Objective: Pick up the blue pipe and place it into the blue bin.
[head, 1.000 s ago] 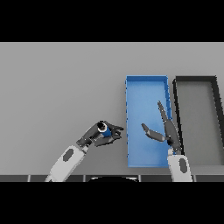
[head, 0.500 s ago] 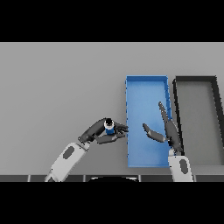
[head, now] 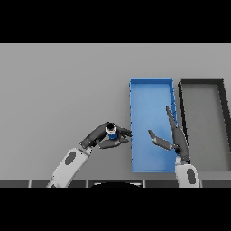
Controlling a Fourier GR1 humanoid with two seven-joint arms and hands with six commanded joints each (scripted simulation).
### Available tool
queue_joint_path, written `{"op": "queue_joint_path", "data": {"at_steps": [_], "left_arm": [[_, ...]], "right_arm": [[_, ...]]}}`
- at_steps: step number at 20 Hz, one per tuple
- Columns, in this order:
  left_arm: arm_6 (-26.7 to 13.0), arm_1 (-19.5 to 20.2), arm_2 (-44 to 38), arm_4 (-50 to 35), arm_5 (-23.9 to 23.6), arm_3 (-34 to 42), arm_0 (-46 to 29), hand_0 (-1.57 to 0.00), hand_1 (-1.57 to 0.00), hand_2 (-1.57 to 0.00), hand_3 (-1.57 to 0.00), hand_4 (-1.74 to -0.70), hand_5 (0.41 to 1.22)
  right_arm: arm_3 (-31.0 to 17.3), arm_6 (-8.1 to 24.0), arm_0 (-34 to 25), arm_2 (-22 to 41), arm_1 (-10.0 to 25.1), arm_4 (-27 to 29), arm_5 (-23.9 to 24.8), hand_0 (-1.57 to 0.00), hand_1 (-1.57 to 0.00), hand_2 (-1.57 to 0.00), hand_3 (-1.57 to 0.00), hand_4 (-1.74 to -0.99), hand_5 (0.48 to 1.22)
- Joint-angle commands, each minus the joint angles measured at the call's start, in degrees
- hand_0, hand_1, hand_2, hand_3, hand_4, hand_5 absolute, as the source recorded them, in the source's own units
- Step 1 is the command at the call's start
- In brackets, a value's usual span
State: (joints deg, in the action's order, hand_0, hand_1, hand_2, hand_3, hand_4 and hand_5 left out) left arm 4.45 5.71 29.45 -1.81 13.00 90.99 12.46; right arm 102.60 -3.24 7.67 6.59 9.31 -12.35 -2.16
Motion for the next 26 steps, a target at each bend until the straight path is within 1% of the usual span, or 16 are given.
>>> {"op": "queue_joint_path", "data": {"at_steps": [1,2,3,4,6,8,10,13,14,15,17,19,20,22,24,26], "left_arm": [[-0.1,-0.4,0.0,0.4,-0.2,0.3,0.0,-1.57,-1.57,-1.57,-1.57,-1.47,1.221],[-0.3,-0.4,-0.1,0.4,0.3,0.5,0.1,-1.57,-1.57,-1.57,-1.57,-1.47,1.221],[-1.1,-0.7,-0.4,0.6,0.4,0.3,0.4,-1.57,-1.57,-1.57,-1.57,-1.47,1.221],[-0.7,-0.5,-0.6,0.6,1.0,0.1,0.0,-1.57,-1.57,-1.57,-1.57,-1.47,1.221],[-0.7,-0.7,-0.9,1.2,1.4,0.0,0.0,-1.57,-1.57,-1.57,-1.57,-1.47,1.221],[-0.3,-1.2,-0.6,2.3,1.7,0.0,-0.4,-1.57,-1.57,-1.57,-1.57,-1.47,1.221],[-0.5,-0.9,-1.4,1.9,2.5,0.8,-0.7,-1.57,-1.57,-1.57,-1.57,-1.47,1.221],[-1.6,-2.0,-1.4,3.7,2.3,0.4,-0.4,-1.57,-1.57,-1.57,-1.57,-1.47,1.221],[-1.2,-2.3,-1.5,4.3,2.4,-0.1,-0.2,-1.57,-1.57,-1.57,-1.57,-1.47,1.221],[-0.9,-2.6,-1.7,4.3,2.8,0.2,-0.2,-1.57,-1.57,-1.57,-1.57,-1.47,1.221],[-1.4,-2.4,-2.0,4.3,3.7,0.6,-0.7,-1.57,-1.57,-1.57,-1.57,-1.47,1.221],[-1.4,-2.8,-2.4,4.4,4.4,0.9,-0.9,-1.57,-1.57,-1.57,-1.57,-1.47,1.221],[-2.0,-3.2,-2.7,4.3,4.3,1.3,-0.9,-1.57,-1.57,-1.57,-1.57,-1.47,1.221],[-2.6,-3.6,-3.3,4.5,5.2,0.4,-0.4,-1.57,-1.57,-1.57,-1.57,-1.47,1.221],[-2.1,-4.1,-3.5,4.9,5.9,0.0,-0.2,-1.57,-1.57,-1.57,-1.57,-1.47,1.221],[-2.1,-4.4,-3.7,4.4,7.2,0.2,-0.8,-1.57,-1.57,-1.57,-1.57,-1.48,1.221]], "right_arm": [[1.4,-1.5,-0.4,-0.8,0.1,3.3,-1.5,0.00,-0.02,-0.03,0.00,-1.166,0.571],[2.8,-2.2,-1.2,-0.9,0.0,6.1,-3.1,0.00,-0.02,-0.03,0.00,-1.172,0.579],[4.1,-2.1,-2.6,-1.4,1.3,8.0,-4.7,0.00,-0.01,-0.03,0.00,-1.175,0.592],[5.4,-1.7,-3.5,-1.5,2.4,10.0,-6.5,0.00,-0.01,-0.02,0.00,-1.169,0.597],[8.9,2.2,-6.1,-1.4,6.1,13.4,-10.2,0.00,-0.01,-0.01,0.00,-1.165,0.589],[12.9,6.6,-6.9,0.0,8.7,17.0,-13.8,0.00,0.00,-0.01,0.00,-1.177,0.567],[15.7,10.8,-9.9,1.8,11.0,17.8,-15.6,0.00,0.00,0.00,0.00,-1.194,0.543],[17.0,14.3,-14.8,4.6,12.5,19.3,-18.4,0.00,0.00,0.00,0.00,-1.230,0.531],[17.4,16.1,-15.7,5.7,12.4,19.8,-18.9,0.00,0.00,0.00,0.00,-1.246,0.526],[17.0,17.0,-16.7,6.5,12.4,20.1,-19.5,0.00,0.00,0.00,0.00,-1.256,0.523],[16.8,19.2,-18.9,9.2,11.4,20.2,-20.4,0.00,0.00,0.00,0.00,-1.242,0.524],[16.6,22.9,-21.3,10.5,10.5,23.2,-21.0,0.00,0.00,0.00,0.00,-1.232,0.525],[15.8,23.4,-22.5,10.6,10.4,24.1,-21.7,0.00,0.00,0.00,0.00,-1.227,0.528],[14.3,24.5,-24.9,12.8,9.0,23.1,-22.5,0.00,0.00,0.00,0.00,-1.214,0.520],[12.2,25.2,-26.7,14.4,7.9,22.9,-24.0,0.00,0.00,0.00,0.00,-1.201,0.514],[9.6,26.6,-30.0,15.8,5.7,22.8,-24.4,0.00,0.00,0.00,0.00,-1.192,0.514]]}}
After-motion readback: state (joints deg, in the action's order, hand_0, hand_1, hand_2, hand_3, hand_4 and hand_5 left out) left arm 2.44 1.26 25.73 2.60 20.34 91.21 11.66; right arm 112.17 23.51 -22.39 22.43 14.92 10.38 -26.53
